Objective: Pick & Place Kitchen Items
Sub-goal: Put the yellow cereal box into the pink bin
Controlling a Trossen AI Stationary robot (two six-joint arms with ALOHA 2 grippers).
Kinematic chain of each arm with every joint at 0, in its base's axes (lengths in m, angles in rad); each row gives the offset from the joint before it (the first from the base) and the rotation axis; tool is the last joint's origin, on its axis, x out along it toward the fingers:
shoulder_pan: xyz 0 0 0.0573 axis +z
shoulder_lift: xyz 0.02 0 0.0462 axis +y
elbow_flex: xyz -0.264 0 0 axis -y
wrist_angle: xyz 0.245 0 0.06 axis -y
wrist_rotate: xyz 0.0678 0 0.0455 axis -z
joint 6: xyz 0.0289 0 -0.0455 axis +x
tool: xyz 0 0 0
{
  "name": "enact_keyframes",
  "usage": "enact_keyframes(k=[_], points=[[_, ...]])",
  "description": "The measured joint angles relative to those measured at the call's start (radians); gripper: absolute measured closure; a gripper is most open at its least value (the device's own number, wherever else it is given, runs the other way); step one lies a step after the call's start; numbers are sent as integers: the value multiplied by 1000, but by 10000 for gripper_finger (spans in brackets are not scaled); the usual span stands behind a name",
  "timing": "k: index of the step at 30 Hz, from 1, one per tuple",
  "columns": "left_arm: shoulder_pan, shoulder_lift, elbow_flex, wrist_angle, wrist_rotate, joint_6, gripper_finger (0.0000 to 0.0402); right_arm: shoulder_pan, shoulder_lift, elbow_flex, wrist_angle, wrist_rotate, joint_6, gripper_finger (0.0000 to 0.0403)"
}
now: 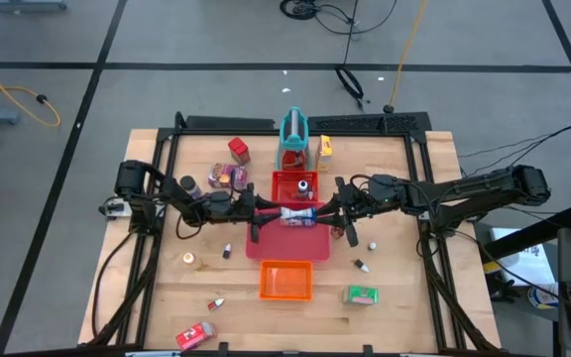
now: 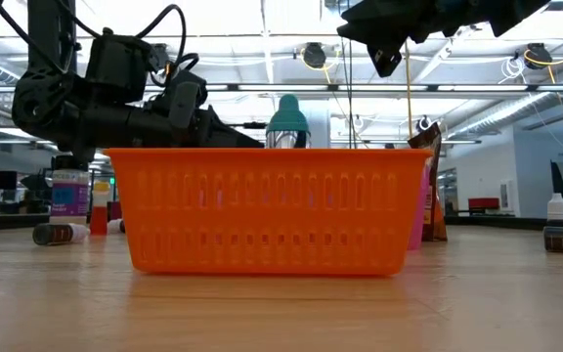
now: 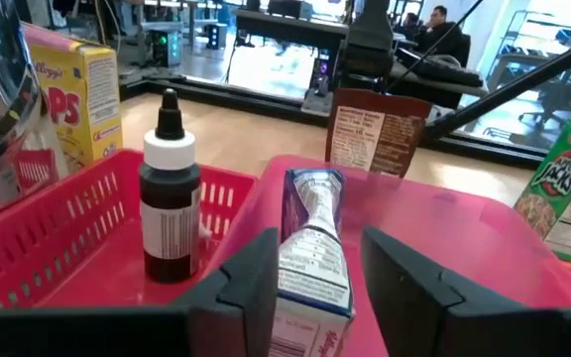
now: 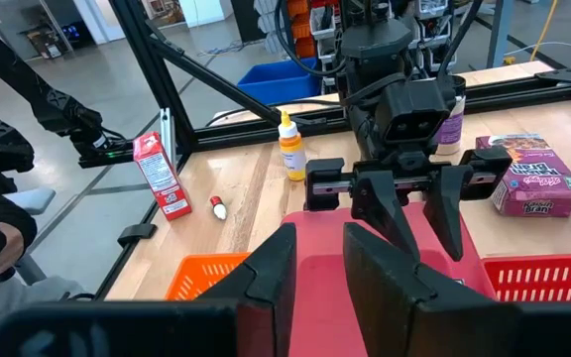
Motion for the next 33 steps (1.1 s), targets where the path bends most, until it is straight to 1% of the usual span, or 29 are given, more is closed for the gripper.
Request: enact_keyframes(k=[5,7,9,13,15,18,21,26,33], points=[[0,0,0,22,1,23,254,0,0,0,-2,4,20,326],[0,0,0,47,1,24,254,0,0,0,-15,27,24,326],[0,0,0,67,2,25,254,0,0,0,-39,88,25,326],[-1,0,0,104,4,29,254,-15,0,0,-121,298,37,326],[-2,0,0,111,20,29,254,-33,1,0,-153,381,63,325],[-2,0,0,112,53,28,254,-64,1,0,-165,445,89,318],[-4,0,0,113,70,25,254,-100,8,0,-166,495,89,299],[-4,0,0,113,110,2,254,-173,68,0,-157,498,56,251],[-6,0,0,111,116,-3,254,-259,149,0,-133,497,78,196]])
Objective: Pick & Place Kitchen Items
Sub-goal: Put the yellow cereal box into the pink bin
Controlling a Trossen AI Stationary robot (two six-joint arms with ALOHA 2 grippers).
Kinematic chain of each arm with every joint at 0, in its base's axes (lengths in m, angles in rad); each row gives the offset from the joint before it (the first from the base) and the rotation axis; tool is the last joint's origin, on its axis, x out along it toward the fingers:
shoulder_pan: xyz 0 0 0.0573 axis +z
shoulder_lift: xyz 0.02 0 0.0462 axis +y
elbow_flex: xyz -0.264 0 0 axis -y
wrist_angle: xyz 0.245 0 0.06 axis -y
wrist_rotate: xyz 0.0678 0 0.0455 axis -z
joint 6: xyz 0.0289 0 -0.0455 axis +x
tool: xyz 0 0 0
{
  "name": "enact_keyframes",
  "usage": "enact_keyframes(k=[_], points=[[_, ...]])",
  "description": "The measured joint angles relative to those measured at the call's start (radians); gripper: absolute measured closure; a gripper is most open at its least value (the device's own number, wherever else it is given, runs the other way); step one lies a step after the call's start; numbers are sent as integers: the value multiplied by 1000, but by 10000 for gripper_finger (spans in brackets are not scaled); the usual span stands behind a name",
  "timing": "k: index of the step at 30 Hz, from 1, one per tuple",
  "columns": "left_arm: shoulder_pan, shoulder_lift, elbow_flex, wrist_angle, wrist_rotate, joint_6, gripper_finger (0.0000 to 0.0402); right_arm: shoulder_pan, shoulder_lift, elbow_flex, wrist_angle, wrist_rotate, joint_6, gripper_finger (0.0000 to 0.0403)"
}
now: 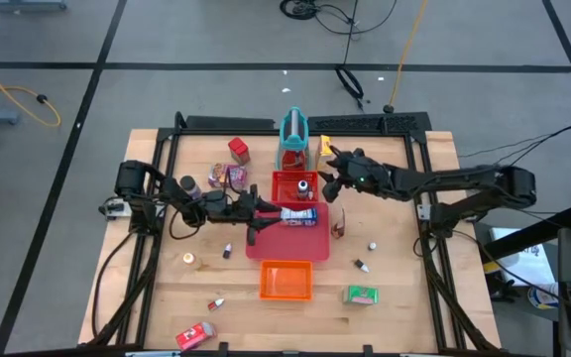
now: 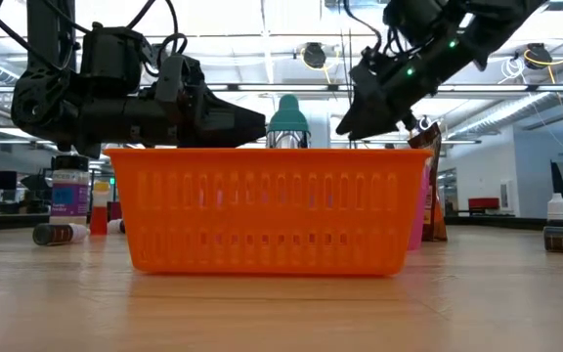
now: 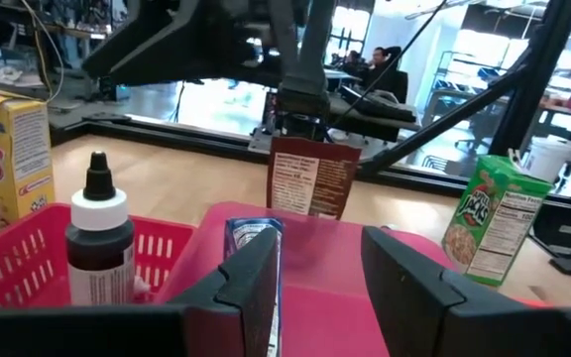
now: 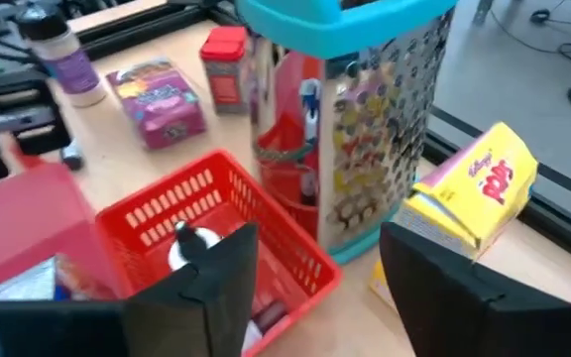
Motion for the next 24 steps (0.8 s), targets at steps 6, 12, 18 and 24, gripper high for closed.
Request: enact_keyframes(k=[6,12,18,24], points=[[0,0,0,-3,0,0,254,-37,30,0,34,3,-30,177],[0,0,0,-4,0,6,254,-65,34,0,30,57,-36,178],[0,0,0,-5,0,8,254,-78,78,1,29,82,-30,178],[0,0,0,-6,0,8,254,-89,148,0,81,129,-37,179]])
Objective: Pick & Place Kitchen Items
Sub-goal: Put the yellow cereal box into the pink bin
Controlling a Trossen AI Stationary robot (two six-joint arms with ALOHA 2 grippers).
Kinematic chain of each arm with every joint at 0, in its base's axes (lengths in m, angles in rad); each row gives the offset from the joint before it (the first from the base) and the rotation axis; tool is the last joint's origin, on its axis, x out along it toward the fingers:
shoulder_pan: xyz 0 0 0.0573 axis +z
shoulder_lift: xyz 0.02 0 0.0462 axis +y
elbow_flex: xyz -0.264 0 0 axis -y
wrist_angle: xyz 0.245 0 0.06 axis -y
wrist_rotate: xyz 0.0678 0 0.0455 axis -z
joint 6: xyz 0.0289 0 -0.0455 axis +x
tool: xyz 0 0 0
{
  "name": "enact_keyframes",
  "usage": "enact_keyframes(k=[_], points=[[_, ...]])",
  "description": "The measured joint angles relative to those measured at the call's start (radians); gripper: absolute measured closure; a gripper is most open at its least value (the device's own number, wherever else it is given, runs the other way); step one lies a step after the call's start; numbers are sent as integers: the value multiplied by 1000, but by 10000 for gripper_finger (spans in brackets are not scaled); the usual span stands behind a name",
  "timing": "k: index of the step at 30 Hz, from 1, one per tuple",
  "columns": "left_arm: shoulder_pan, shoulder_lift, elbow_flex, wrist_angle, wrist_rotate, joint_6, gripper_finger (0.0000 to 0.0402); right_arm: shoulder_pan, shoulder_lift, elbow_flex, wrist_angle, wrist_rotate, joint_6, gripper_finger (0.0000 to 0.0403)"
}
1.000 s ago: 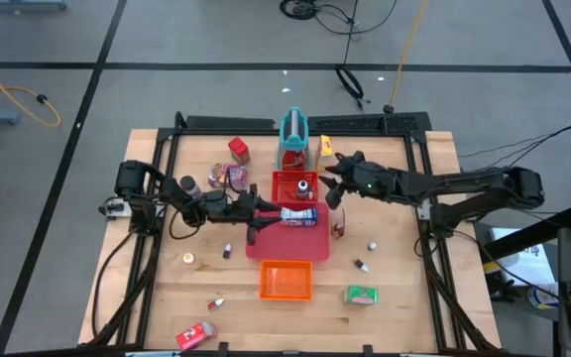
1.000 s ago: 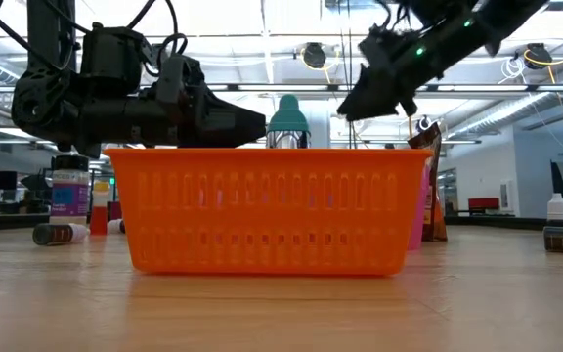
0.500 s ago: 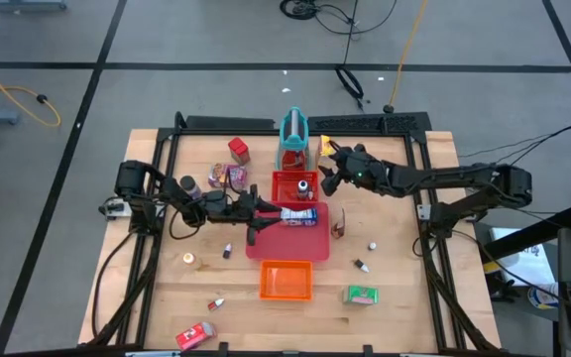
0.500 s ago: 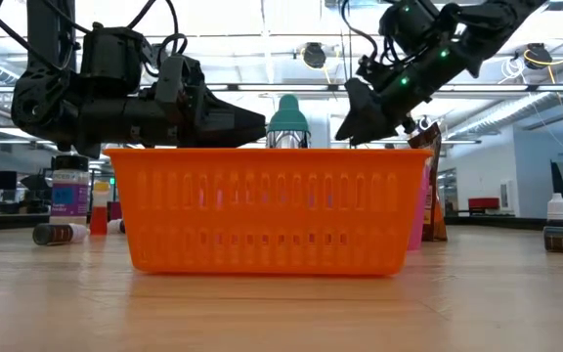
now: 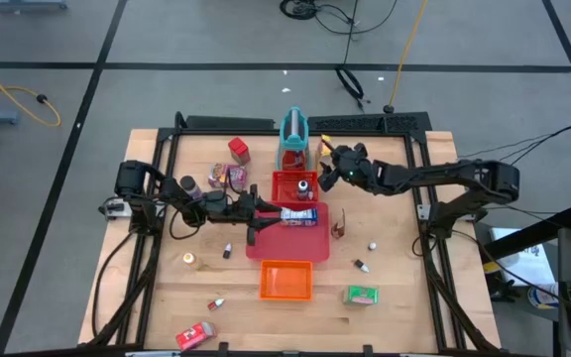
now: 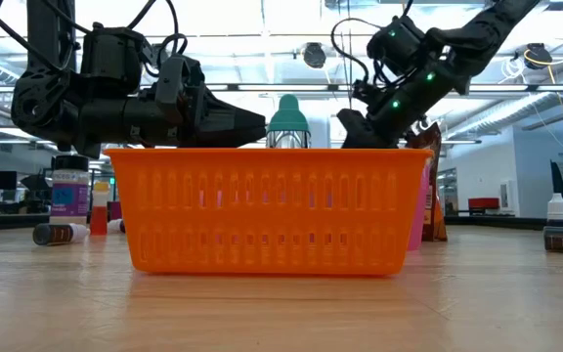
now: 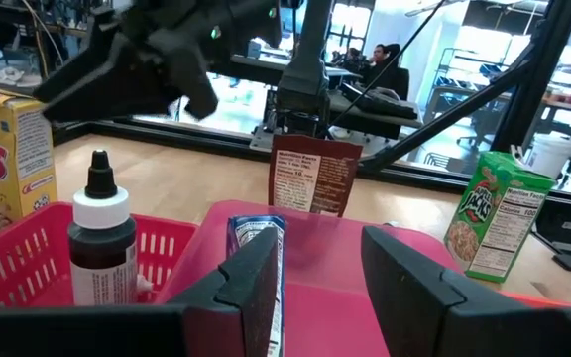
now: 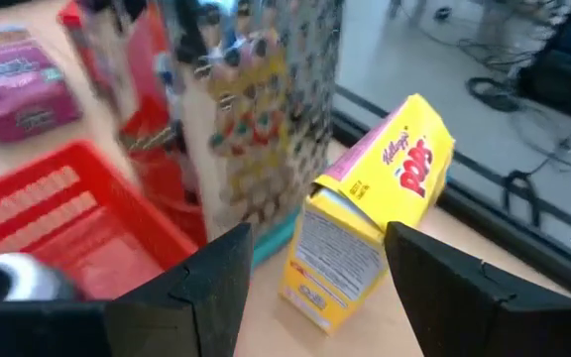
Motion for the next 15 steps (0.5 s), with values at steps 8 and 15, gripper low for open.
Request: enact_keyframes(k=[8,15], points=[[0,0,0,-1,0,0,254,-15,43,1,55,7,-20,180],[0,0,0,-4,0,5,254,7,8,0,83,3,-100,181]])
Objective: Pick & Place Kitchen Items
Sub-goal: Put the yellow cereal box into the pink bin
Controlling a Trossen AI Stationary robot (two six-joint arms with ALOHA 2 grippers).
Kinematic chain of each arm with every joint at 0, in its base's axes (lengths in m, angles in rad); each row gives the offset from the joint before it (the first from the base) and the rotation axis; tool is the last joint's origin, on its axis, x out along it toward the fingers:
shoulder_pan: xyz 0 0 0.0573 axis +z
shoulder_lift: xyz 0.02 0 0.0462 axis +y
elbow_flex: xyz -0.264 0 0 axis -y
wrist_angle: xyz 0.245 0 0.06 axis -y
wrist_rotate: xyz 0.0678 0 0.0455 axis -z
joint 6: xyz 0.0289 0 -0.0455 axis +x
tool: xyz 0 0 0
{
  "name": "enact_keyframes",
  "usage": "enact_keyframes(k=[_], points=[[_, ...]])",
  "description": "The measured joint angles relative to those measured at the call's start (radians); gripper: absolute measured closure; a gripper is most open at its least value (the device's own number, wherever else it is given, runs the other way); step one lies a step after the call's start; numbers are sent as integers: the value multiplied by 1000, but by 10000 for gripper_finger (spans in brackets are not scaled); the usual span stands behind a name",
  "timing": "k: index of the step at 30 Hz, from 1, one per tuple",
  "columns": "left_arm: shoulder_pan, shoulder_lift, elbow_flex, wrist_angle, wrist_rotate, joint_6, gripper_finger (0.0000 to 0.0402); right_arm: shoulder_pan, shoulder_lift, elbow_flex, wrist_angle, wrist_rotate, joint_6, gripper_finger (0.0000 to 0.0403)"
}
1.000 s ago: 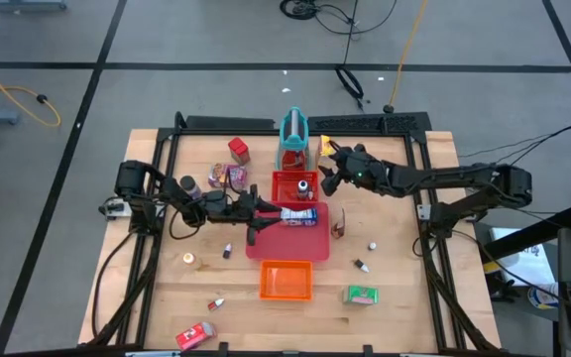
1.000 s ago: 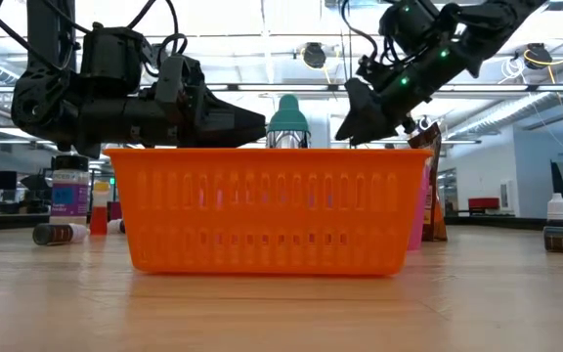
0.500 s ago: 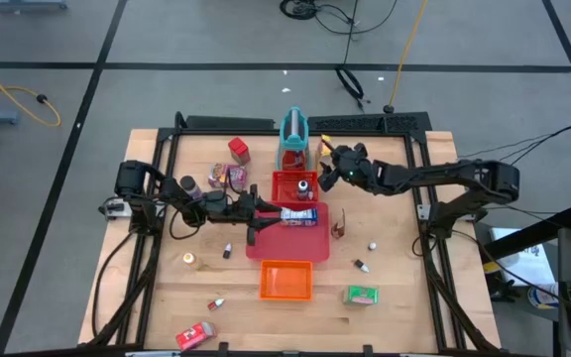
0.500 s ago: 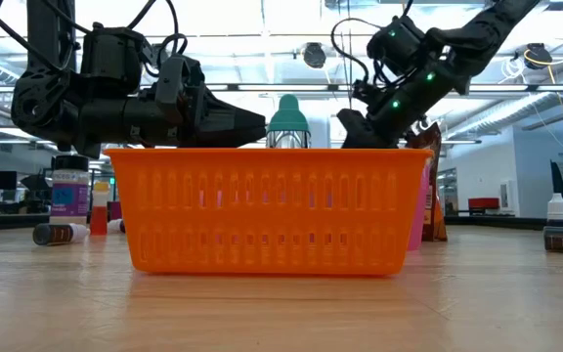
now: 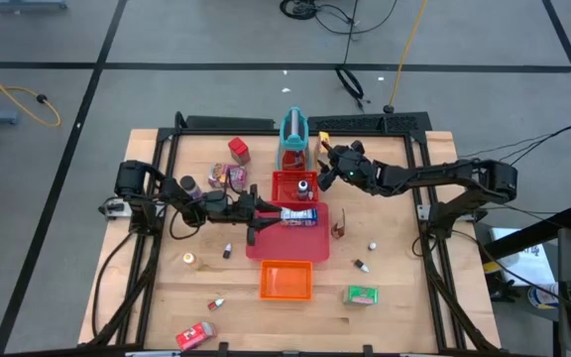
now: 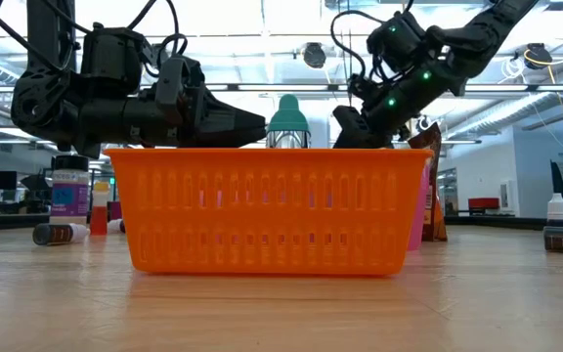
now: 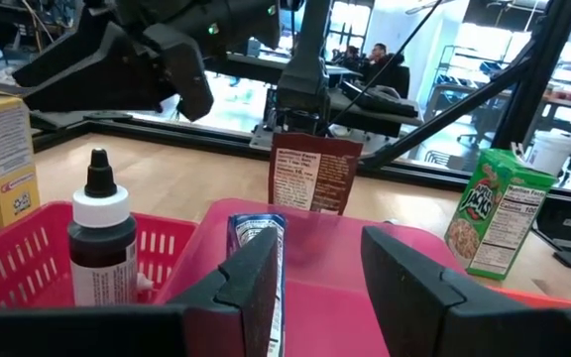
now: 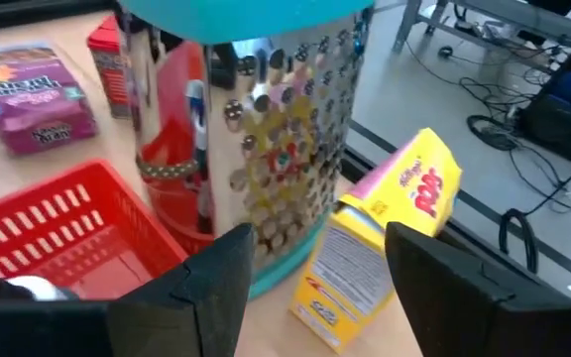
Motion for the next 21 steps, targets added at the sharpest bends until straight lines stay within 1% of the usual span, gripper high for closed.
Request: enact_keyframes(k=[4,8,15,21], points=[[0,0,0,-5,0,-1,254,-1,-3,0,-9,13,-8,187],[0,0,0,-16,0,2,254,-1,-3,0,-45,53,-23,188],[0,0,0,-19,-1,2,254,-2,-3,0,-81,52,-16,188],[0,0,0,-19,-1,2,254,-39,-3,0,-89,48,15,190]])
